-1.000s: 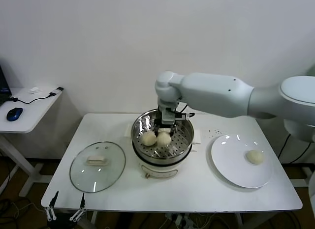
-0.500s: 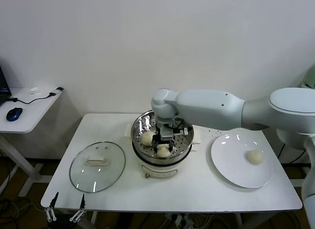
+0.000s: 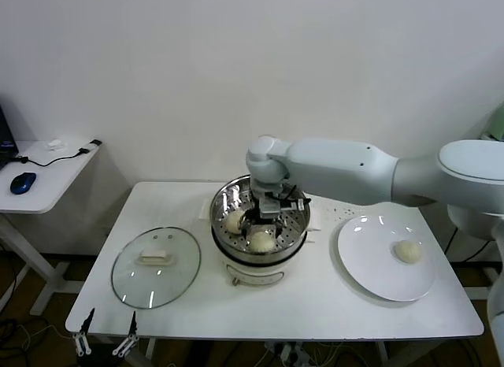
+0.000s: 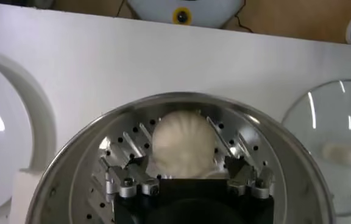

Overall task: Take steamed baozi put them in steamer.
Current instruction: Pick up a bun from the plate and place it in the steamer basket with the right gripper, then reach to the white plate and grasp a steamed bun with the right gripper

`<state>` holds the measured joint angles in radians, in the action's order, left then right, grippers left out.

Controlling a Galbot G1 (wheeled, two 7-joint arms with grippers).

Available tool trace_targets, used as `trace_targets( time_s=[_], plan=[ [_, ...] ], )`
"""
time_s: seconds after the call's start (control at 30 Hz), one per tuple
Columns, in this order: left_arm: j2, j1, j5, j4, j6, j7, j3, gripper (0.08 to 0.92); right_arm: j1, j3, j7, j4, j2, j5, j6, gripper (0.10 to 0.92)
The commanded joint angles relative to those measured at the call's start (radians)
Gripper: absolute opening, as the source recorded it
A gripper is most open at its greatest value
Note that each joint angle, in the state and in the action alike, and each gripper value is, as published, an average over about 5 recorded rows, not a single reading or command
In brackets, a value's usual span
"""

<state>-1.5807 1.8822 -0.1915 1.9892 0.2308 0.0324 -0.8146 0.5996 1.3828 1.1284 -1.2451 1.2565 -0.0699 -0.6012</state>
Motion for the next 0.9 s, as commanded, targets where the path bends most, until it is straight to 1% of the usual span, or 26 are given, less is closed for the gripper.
trace_targets(
  time_s=[0.03, 0.1, 0.2, 0.3, 0.4, 0.5, 0.67, 0.8, 0.9],
  plan=[
    [0.006, -0.001, -0.001, 0.005, 0.001, 0.001, 0.003, 0.823, 0.184, 0.133, -0.108, 0.049, -0.153, 0.292, 0.243, 0.823],
    [0.009, -0.001, 0.0, 0.008, 0.001, 0.001, 0.005, 0.823, 0.233, 0.219, -0.147, 0.048, -0.209, 0.422, 0.383, 0.823],
    [0.012, -0.002, 0.0, 0.01, 0.002, 0.001, 0.011, 0.823, 0.264, 0.274, -0.138, 0.044, -0.309, 0.569, 0.583, 0.823],
    [0.013, -0.006, -0.002, 0.01, 0.0, 0.001, 0.018, 0.823, 0.249, 0.268, -0.111, 0.041, -0.409, 0.626, 0.724, 0.823],
    [0.012, -0.01, -0.007, 0.009, -0.002, 0.002, 0.025, 0.823, 0.203, 0.228, -0.087, 0.056, -0.512, 0.627, 0.788, 0.823],
    [0.011, -0.009, -0.013, 0.009, -0.002, 0.003, 0.029, 0.823, 0.137, 0.177, -0.052, 0.083, -0.598, 0.555, 0.791, 0.823],
    [0.01, -0.007, -0.021, 0.009, -0.002, 0.003, 0.029, 0.823, -0.046, 0.04, -0.01, 0.134, -0.702, 0.354, 0.754, 0.823],
    [0.009, -0.003, -0.027, 0.009, -0.002, 0.003, 0.028, 0.823, -0.188, -0.099, 0.006, 0.173, -0.742, 0.236, 0.732, 0.823],
    [0.007, -0.002, -0.034, 0.009, -0.003, 0.003, 0.028, 0.823, -0.305, -0.243, 0.005, 0.227, -0.74, 0.141, 0.686, 0.823]
  ],
)
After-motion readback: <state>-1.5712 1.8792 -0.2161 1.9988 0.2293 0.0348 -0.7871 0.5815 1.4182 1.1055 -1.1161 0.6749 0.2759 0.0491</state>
